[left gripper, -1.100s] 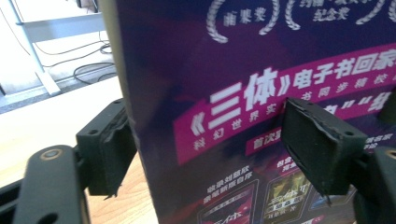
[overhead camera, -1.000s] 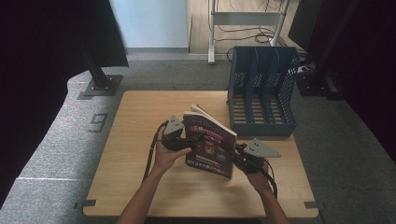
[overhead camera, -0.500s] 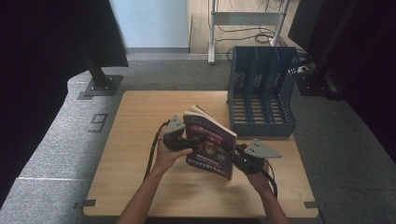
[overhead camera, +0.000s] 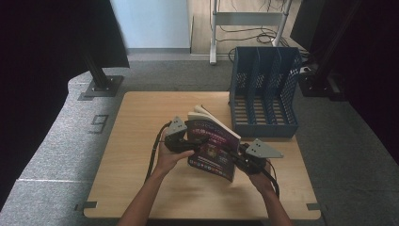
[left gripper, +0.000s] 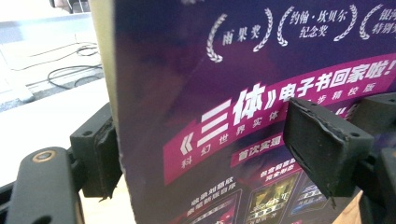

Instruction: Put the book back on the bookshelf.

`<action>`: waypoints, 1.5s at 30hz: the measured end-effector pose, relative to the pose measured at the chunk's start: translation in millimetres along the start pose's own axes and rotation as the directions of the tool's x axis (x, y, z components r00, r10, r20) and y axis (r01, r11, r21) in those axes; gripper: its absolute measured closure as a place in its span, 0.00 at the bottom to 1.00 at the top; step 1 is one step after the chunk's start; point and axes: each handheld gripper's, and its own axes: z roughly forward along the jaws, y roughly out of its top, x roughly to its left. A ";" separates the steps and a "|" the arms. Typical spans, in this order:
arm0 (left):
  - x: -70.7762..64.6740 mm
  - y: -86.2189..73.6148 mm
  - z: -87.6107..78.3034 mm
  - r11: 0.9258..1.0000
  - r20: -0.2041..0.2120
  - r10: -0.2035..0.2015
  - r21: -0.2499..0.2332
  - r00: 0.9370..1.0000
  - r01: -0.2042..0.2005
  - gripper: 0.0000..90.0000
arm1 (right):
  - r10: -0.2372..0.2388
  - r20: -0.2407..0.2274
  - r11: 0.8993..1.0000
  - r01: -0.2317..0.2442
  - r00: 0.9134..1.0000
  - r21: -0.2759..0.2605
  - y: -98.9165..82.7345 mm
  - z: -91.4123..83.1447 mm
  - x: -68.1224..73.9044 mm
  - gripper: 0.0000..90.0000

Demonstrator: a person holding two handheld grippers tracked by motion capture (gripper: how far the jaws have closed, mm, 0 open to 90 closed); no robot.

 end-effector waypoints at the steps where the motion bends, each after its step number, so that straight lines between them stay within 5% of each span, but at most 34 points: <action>1: -0.3 0.2 -0.1 1.000 0.001 0.001 0.000 1.000 -0.001 0.20 | 0.000 0.000 1.000 0.000 1.000 0.001 0.6 1.0 -0.1 0.82; 17: -2.2 1.5 0.1 1.000 -0.002 0.002 0.003 1.000 -0.002 0.21 | 0.040 0.018 0.999 -0.041 0.999 0.012 4.3 14.8 -7.8 0.77; 27: -3.3 3.5 0.5 1.000 0.001 -0.001 0.001 1.000 0.001 0.21 | 0.013 -0.064 1.000 -0.012 0.998 0.014 10.3 16.8 -0.9 0.77; 45: -4.3 3.6 0.7 1.000 -0.011 -0.015 -0.006 1.000 0.015 0.22 | 0.025 -0.009 1.000 -0.025 1.000 0.009 10.0 19.4 -1.4 0.90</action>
